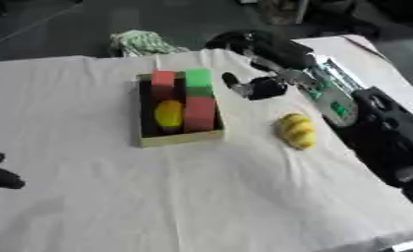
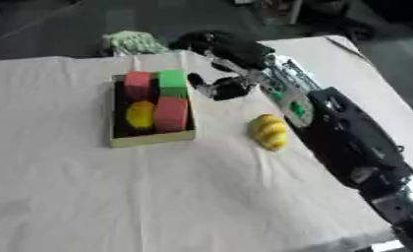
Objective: Pick up objects on the table and place them in the box.
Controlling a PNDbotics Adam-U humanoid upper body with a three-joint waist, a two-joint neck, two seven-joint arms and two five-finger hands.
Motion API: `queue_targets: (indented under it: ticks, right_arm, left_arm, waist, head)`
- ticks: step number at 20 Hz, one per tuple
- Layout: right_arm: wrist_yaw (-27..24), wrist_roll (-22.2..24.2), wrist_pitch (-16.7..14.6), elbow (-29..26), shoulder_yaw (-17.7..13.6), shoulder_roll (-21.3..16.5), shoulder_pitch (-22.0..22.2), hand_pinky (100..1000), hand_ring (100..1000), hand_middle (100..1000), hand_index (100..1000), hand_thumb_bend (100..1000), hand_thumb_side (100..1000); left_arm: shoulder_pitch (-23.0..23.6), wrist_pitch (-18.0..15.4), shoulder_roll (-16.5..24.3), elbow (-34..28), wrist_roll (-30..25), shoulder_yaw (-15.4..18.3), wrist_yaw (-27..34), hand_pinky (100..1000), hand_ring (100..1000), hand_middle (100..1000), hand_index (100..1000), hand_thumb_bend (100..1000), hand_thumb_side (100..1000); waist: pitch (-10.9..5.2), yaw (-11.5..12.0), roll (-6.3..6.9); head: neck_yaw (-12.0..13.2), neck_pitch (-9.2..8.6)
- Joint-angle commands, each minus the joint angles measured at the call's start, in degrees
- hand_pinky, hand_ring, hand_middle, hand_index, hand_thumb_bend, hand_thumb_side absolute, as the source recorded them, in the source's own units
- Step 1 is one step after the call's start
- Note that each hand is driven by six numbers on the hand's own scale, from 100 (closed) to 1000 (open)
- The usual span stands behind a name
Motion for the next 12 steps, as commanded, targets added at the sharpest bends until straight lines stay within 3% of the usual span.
queue_targets:
  ticks: [1, 8, 9, 12]
  right_arm:
    - [-3.3, 2.7, 0.2, -5.7, -1.8, -3.6, 2.5, 845, 917, 906, 990, 100, 189]
    - [-9.4, 8.8, 5.8, -13.2, -6.7, -2.9, 12.4, 855, 939, 924, 1000, 100, 217]
    - [-10.2, 9.6, 6.6, -13.6, -7.4, -2.7, 13.7, 858, 944, 926, 1000, 100, 141]
    - [-11.8, 12.1, 9.1, -14.4, -9.6, -2.0, 17.8, 861, 947, 927, 1000, 100, 121]
  left_arm:
    - [-0.2, 0.1, 1.0, -1.1, 0.5, 0.7, -0.5, 816, 640, 584, 830, 100, 670]
    - [-0.1, 0.4, 1.1, -1.1, 0.8, 0.9, -1.0, 816, 641, 585, 830, 100, 678]
    - [-0.1, 0.5, 1.1, -1.1, 0.8, 0.8, -1.0, 816, 641, 585, 830, 100, 678]
    - [0.0, 0.6, 1.1, -1.1, 0.6, 0.8, -1.1, 817, 642, 586, 831, 100, 682]
  waist:
    - [-0.68, -0.3, -0.16]
    - [-0.56, -1.0, -0.68]
    - [-0.59, -0.9, -0.71]
    - [-0.74, -0.6, -0.75]
  head:
    - [0.6, -0.63]
    - [1.2, -0.68]
    - [1.1, -0.68]
    - [0.8, -0.59]
